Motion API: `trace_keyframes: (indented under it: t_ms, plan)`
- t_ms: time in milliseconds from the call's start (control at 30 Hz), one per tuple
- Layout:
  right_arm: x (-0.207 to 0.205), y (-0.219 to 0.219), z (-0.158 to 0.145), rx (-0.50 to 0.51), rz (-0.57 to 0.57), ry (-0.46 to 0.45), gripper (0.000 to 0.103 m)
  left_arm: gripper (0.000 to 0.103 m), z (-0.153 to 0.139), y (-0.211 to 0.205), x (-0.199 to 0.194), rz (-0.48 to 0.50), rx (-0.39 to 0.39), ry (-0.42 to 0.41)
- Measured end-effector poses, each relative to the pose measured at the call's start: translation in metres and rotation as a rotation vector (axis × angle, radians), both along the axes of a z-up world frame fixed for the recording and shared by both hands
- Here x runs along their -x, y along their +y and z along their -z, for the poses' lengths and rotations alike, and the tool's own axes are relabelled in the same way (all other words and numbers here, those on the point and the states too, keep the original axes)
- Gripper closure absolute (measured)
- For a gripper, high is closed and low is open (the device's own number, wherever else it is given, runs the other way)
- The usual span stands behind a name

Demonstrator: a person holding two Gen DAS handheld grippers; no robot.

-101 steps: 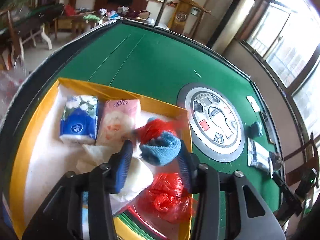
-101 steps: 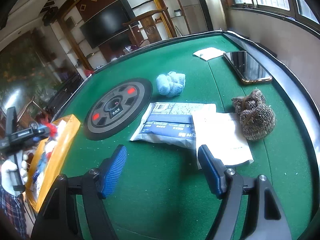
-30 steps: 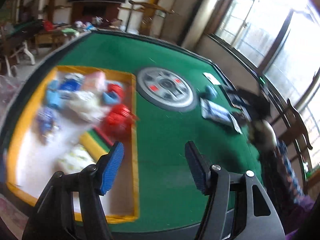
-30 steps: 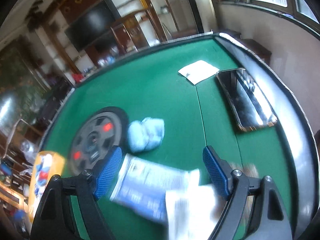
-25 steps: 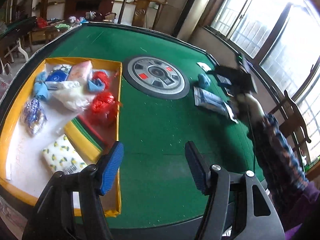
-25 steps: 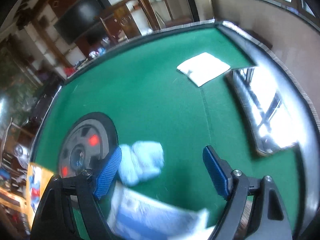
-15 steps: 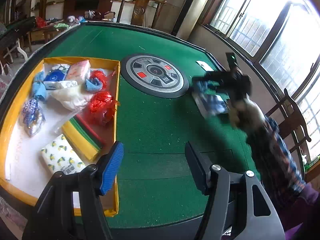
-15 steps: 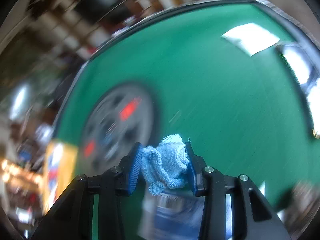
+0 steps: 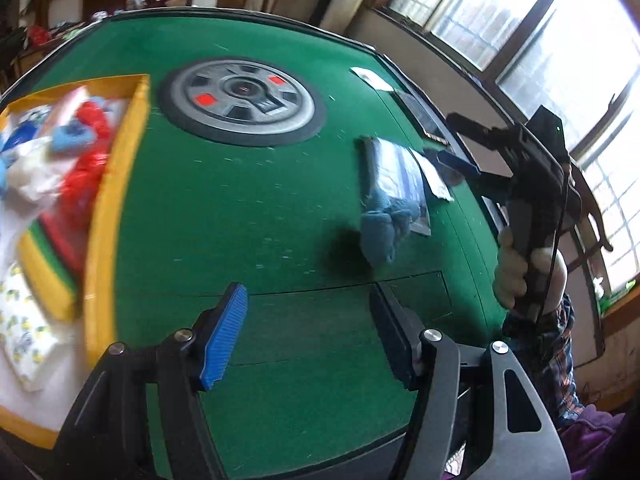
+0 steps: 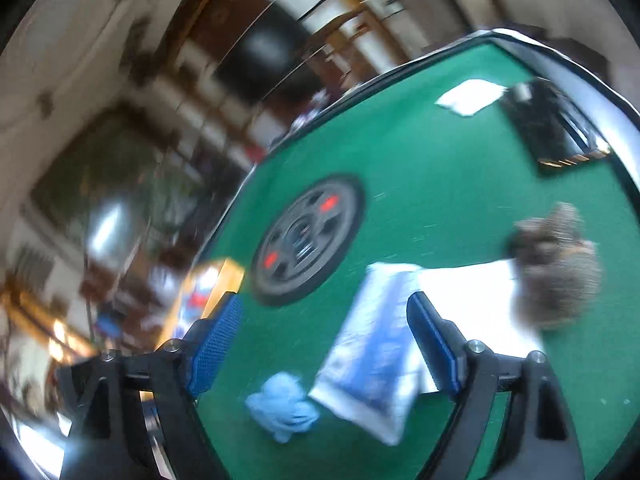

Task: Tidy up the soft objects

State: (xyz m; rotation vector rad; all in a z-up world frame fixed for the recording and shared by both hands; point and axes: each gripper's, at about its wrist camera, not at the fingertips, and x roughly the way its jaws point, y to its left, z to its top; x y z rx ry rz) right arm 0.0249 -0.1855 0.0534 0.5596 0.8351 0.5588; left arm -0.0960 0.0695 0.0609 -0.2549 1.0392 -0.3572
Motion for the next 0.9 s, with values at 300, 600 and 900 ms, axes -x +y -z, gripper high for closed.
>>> trace_keyframes:
  t_ms: [300, 600, 900]
  plan:
    - [0.004, -0.019, 0.004, 0.068, 0.125, 0.035, 0.023, 0.04, 0.002, -0.079, -0.03, 0.122, -0.189, -0.159]
    - [-0.002, -0.023, 0.009, 0.035, 0.126, 0.04, 0.023, 0.024, 0.026, -0.12, -0.056, 0.159, -0.355, -0.234]
    - [-0.001, -0.023, 0.007, 0.074, 0.148, 0.023, 0.023, 0.073, 0.006, -0.083, -0.044, 0.122, -0.19, -0.194]
